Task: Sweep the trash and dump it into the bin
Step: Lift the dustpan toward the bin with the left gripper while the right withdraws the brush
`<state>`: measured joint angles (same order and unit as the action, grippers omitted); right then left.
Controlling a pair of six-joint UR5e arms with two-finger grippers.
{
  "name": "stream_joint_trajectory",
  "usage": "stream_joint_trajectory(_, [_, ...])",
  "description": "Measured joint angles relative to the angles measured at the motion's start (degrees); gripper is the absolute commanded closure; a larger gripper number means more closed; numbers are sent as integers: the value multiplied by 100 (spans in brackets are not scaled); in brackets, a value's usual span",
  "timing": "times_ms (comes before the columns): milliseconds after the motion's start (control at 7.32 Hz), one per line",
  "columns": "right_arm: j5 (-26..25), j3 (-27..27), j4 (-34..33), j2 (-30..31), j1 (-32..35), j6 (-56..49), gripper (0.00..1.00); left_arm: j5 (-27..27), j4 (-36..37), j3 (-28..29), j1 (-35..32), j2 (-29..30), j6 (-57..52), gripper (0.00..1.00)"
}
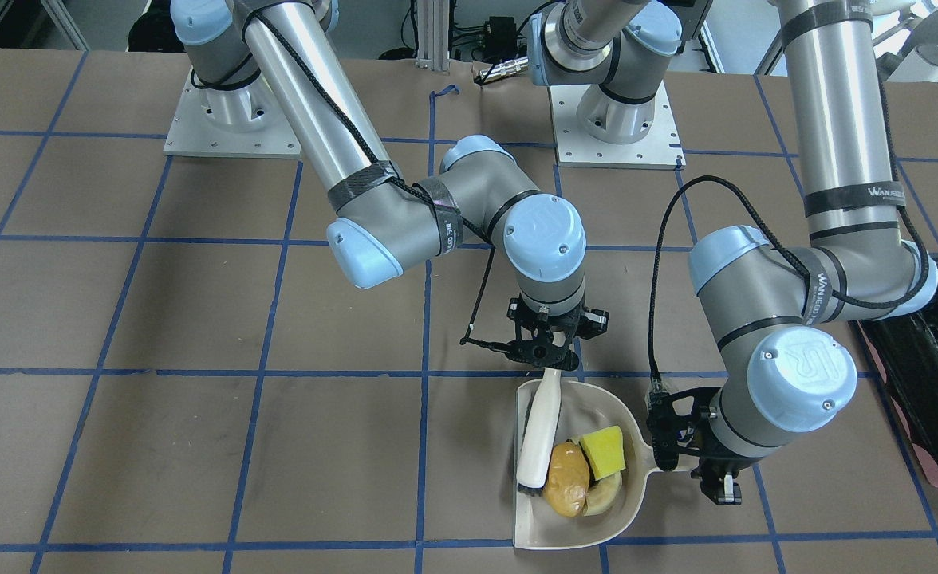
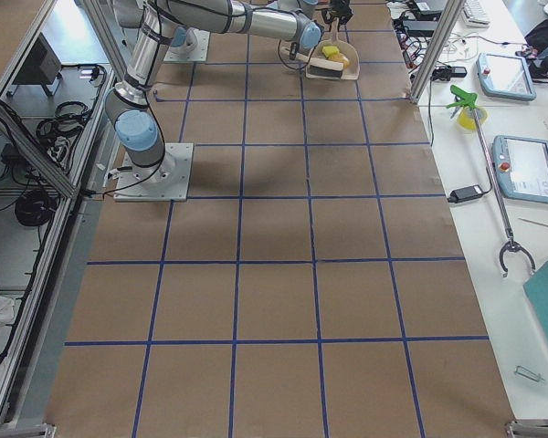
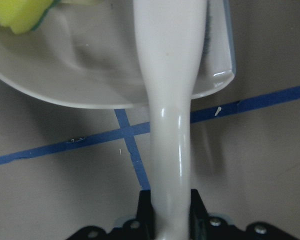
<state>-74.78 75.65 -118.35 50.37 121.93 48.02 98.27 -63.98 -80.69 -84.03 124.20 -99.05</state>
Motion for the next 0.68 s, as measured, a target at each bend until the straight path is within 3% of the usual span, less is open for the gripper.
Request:
stream_joint_trajectory(410, [-456,35,608,277,-178,-51,100,-43,0,3,19,-16,-4,96])
stream_joint_trajectory(683, [-715,206,1089,625,-479,-308,100,-388,-23,5,230,-37,-8,97])
